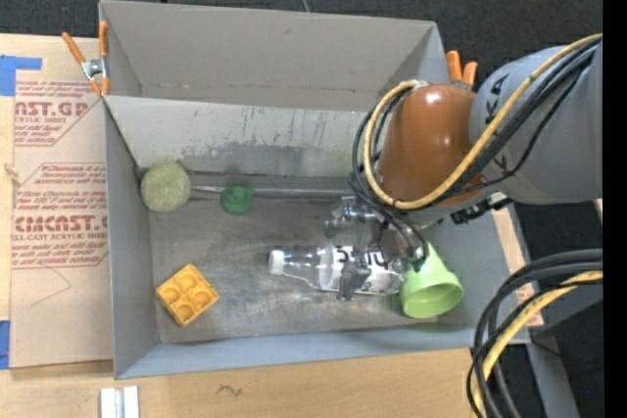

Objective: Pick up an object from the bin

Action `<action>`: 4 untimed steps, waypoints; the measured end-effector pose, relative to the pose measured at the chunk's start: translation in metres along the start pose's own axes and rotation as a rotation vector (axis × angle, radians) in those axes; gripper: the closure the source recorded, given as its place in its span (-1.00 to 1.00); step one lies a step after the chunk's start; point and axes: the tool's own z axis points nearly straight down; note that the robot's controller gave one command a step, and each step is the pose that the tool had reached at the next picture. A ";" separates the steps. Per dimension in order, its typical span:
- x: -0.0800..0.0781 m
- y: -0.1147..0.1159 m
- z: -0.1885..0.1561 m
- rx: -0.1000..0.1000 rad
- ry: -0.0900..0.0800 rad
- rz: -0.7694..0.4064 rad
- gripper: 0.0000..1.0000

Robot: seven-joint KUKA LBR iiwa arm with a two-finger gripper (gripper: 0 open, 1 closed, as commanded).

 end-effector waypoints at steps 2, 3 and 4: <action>0.022 -0.036 0.046 -0.002 -0.008 0.032 -1.00; 0.005 -0.046 0.056 -0.005 0.000 0.188 1.00; 0.005 -0.046 0.056 -0.005 -0.001 0.188 1.00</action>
Offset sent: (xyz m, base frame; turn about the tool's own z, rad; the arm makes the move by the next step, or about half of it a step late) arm -0.0283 -0.0412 -0.0569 0.0215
